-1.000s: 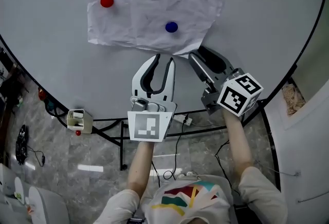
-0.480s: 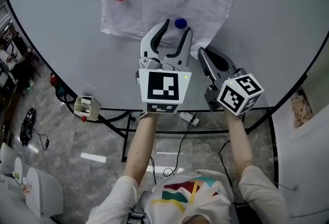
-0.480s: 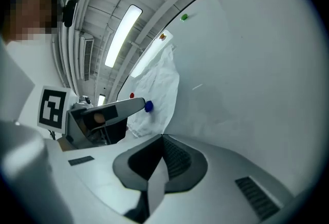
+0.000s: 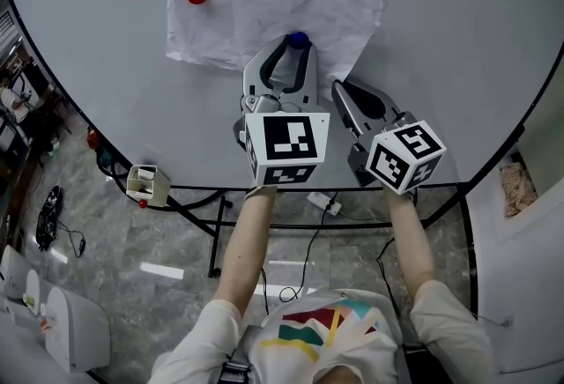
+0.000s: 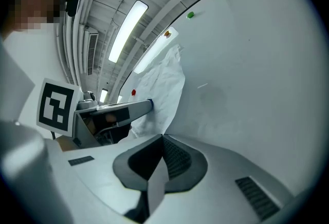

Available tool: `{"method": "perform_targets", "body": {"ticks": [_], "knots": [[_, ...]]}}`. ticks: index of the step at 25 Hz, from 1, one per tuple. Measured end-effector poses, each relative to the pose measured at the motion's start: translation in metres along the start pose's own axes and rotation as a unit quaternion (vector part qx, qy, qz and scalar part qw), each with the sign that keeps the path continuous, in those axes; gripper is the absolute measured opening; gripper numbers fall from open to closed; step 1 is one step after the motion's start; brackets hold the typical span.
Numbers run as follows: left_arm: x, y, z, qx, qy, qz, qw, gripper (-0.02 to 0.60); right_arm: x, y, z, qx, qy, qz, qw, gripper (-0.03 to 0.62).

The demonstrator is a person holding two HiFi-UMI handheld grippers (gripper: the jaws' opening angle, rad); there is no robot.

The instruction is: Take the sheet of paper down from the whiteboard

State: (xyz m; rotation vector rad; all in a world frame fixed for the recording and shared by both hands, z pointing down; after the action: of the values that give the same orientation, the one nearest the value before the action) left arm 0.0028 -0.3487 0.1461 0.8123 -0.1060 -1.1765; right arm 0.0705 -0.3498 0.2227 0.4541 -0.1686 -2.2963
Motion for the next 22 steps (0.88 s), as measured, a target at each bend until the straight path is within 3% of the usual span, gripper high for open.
{"method": "perform_targets", "body": {"ticks": [5,16,22], "knots": [[-0.006,-0.004,0.012,-0.013,-0.012,-0.003,0.9998,0.161,0.002,0.004,0.0,0.001,-0.002,0.005,1.0,0.014],[-0.041,0.006,0.08,-0.079,-0.058,-0.006,0.9952,0.161,0.004,0.004,0.0,-0.011,-0.01,0.021,1.0,0.014],[-0.045,0.014,0.093,-0.083,-0.059,-0.004,0.9947,0.161,0.006,0.004,0.002,-0.018,-0.014,0.028,0.999,0.014]]}}
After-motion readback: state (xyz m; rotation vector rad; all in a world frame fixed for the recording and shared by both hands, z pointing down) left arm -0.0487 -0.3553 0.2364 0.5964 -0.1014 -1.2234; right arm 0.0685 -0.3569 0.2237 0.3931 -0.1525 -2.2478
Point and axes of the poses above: the fingertips, and each gripper's own axes: x forward along the fingers, y to its right, z out of its underside, the point moved 2 cm from there along -x, backward along the fingers, and after that the axes turned 14 degrees about x, right-handed, at the moved point
